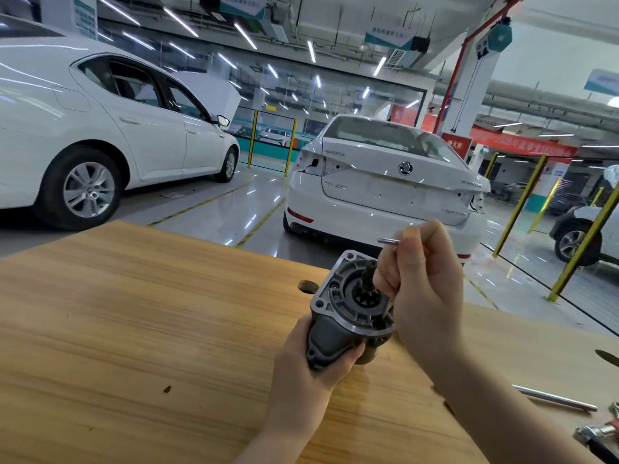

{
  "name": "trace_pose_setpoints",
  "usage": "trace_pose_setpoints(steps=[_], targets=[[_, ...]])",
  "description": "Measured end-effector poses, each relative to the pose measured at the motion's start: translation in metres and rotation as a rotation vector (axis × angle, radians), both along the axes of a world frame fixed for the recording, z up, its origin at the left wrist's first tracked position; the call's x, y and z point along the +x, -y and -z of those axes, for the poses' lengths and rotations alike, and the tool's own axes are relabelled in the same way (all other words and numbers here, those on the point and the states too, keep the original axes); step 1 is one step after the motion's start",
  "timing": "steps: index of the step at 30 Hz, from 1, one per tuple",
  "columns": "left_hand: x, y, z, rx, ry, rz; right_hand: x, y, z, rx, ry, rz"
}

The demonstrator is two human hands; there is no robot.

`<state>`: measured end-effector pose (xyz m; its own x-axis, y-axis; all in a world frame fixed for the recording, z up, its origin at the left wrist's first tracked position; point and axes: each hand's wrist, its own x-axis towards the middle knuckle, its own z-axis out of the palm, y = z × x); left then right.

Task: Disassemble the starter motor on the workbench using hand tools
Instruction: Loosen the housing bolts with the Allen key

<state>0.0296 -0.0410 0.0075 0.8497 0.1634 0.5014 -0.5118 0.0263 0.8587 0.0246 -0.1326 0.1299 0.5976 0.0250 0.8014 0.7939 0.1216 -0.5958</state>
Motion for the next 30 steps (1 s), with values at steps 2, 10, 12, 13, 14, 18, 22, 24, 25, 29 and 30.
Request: trace_pose_setpoints(steps=[2, 10, 12, 13, 14, 18, 22, 24, 25, 29, 30], targets=[[0.001, 0.000, 0.001, 0.000, 0.005, -0.006, 0.001, 0.003, 0.002, 0.015, -0.036, -0.024], [-0.001, 0.000, 0.000, 0.003, -0.006, 0.028, -0.006, 0.026, -0.001, -0.425, 0.096, 0.320], [-0.001, 0.000, 0.000, 0.007, -0.009, 0.026, -0.011, 0.032, -0.005, -0.498, 0.105, 0.398], [-0.001, 0.000, 0.001, 0.009, -0.011, 0.020, -0.013, 0.035, -0.007, -0.511, 0.085, 0.395], [-0.001, 0.000, 0.001, 0.010, -0.014, 0.018, -0.015, 0.037, -0.008, -0.526, 0.070, 0.393], [-0.002, 0.000, 0.000, 0.019, -0.026, 0.022, -0.022, 0.039, -0.015, -0.565, 0.048, 0.384], [-0.003, 0.000, -0.002, 0.007, -0.031, 0.025, -0.024, 0.037, -0.018, -0.603, 0.034, 0.344], [-0.002, -0.001, -0.002, 0.002, -0.033, 0.024, -0.024, 0.037, -0.018, -0.600, 0.038, 0.343], [-0.002, -0.001, -0.002, -0.001, -0.033, 0.024, -0.024, 0.037, -0.018, -0.588, 0.038, 0.343], [-0.002, -0.001, -0.002, 0.002, -0.031, 0.021, -0.024, 0.038, -0.015, -0.576, 0.045, 0.302], [-0.002, -0.001, -0.002, 0.006, -0.031, 0.018, -0.025, 0.039, -0.015, -0.585, 0.039, 0.296]])
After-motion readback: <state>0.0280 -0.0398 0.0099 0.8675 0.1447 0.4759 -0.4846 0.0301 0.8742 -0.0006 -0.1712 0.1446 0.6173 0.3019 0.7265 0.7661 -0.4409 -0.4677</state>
